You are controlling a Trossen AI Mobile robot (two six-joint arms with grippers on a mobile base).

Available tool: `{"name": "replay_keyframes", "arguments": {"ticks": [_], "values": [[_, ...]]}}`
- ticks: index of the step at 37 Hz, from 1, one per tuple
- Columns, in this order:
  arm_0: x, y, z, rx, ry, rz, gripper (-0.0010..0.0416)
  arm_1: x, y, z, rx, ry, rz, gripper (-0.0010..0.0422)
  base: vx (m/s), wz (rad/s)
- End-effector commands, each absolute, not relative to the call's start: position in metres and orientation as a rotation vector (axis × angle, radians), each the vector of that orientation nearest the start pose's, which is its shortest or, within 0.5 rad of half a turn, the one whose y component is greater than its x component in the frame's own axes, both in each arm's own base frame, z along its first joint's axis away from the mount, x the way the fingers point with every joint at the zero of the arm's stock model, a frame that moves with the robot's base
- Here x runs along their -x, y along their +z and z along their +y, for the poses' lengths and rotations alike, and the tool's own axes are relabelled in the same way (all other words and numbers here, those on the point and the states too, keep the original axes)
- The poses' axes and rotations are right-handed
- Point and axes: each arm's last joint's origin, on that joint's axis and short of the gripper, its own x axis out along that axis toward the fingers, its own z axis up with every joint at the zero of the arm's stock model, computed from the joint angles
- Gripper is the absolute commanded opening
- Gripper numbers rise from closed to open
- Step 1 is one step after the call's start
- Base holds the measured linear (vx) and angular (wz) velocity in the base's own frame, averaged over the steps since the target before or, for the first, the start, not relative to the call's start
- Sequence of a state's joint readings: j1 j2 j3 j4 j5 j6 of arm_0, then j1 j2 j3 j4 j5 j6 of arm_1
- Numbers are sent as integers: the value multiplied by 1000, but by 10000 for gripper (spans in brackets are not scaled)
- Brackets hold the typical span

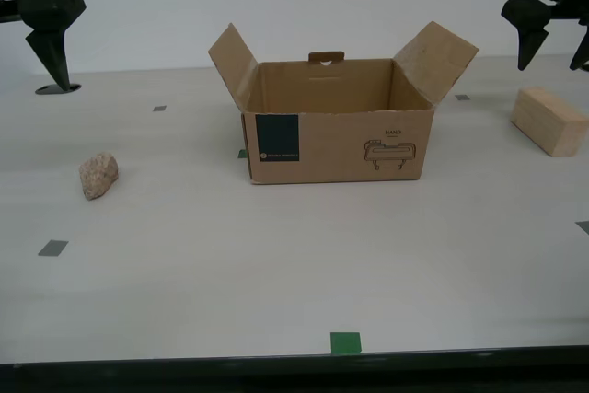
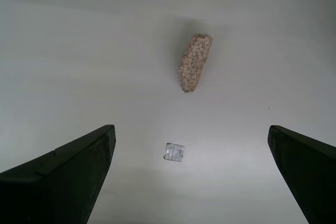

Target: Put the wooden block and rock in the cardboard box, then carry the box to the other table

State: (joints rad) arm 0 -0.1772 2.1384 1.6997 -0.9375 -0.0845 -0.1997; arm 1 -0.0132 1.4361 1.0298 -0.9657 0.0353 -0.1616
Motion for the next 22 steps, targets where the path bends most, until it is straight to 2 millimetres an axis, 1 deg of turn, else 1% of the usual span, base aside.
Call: {"name": "replay_keyframes", "arguments": {"ticks": [1,5,11,22], "values": [[-422,182,-74,-6,58,1356,399,-252,229,-5,146,68,1372,398,0,0],[-423,177,-75,0,57,1335,399,-253,229,-4,145,68,1371,398,0,0],[-420,163,-76,6,56,1321,398,-253,229,-4,135,60,1371,398,0,0],[-412,144,-77,0,54,1343,399,-253,229,-5,130,55,1369,398,0,0]]}}
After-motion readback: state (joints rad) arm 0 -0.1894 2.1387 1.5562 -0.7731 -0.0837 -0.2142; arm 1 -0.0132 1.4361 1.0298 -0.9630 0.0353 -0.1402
